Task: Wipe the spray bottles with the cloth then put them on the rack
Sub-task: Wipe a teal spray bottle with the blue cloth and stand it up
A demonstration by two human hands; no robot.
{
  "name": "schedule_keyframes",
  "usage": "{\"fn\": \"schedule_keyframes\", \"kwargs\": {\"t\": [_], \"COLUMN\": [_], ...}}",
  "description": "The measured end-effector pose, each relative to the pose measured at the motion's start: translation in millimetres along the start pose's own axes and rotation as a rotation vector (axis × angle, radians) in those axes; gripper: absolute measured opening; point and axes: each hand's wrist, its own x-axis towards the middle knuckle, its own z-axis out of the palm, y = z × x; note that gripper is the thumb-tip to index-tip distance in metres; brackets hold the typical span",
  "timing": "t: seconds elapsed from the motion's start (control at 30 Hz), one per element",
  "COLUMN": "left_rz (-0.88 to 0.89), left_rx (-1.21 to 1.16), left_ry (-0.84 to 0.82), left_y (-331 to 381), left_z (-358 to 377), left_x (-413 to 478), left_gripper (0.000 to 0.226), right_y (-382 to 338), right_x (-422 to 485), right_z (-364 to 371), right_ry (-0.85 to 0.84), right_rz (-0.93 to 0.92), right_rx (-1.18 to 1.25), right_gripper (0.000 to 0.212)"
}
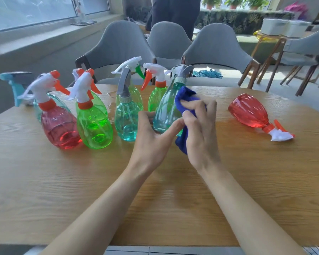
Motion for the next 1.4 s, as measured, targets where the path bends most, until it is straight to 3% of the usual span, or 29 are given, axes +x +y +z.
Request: {"fn": "schedule_keyframes", "kwargs": {"t": [0.17, 0.37, 0.57, 0.67, 0.8, 0.9, 1.0, 1.1, 1.2, 1.27, 1.33, 1.4], "left_rz": [0.016, 0.034, 0.001, -0.017, -0.094, -0.146, -0.150, -0.107, 0.024, 0.136, 0.195, 0.166], "left_rx": [-0.008, -0.093, -0.202, -0.287, -0.426, -0.485, -0.421, -0.249, -0.099, 0.031, 0.135, 0.234], "left_ry": [0.006, -0.058, -0.024, -0.115, -0.270, -0.354, -0.350, -0.272, -0.132, -0.077, -0.073, -0.130], "left_y": [-2, -3, -5, -4, -5, -2, -4, -5, -8, -8, -4, 4], "left_z": [-2, -5, -4, -4, -9, -13, -13, -13, -13, -12, -11, -9], "left_x": [-4, -4, 0, -2, 4, 6, 7, 11, 14, 14, 10, 4], "left_gripper": [0.063, 0.053, 0.049, 0.048, 0.068, 0.071, 0.059, 0.065, 0.072, 0.065, 0.055, 0.062], "right_y": [7, 2, -5, 5, 8, 8, 9, 6, 4, 4, 6, 8], "right_x": [-1, 5, -9, 5, 10, 9, 9, 9, 14, 17, 20, 22], "right_z": [3, -1, 9, 2, -9, -13, -10, -8, -7, -5, -4, -5], "right_ry": [0.009, 0.053, -0.006, 0.041, 0.007, -0.077, -0.059, 0.010, 0.058, 0.085, 0.111, 0.124], "right_rz": [-0.046, 0.234, 0.156, 0.334, 0.667, 0.660, 0.616, 0.640, 0.653, 0.653, 0.648, 0.626], "right_rx": [-0.063, 0.138, 0.064, 0.309, 0.810, 0.886, 0.800, 0.753, 0.746, 0.717, 0.656, 0.560], "right_gripper": [0.020, 0.005, 0.019, 0.021, 0.054, 0.057, 0.049, 0.054, 0.055, 0.061, 0.069, 0.072]}}
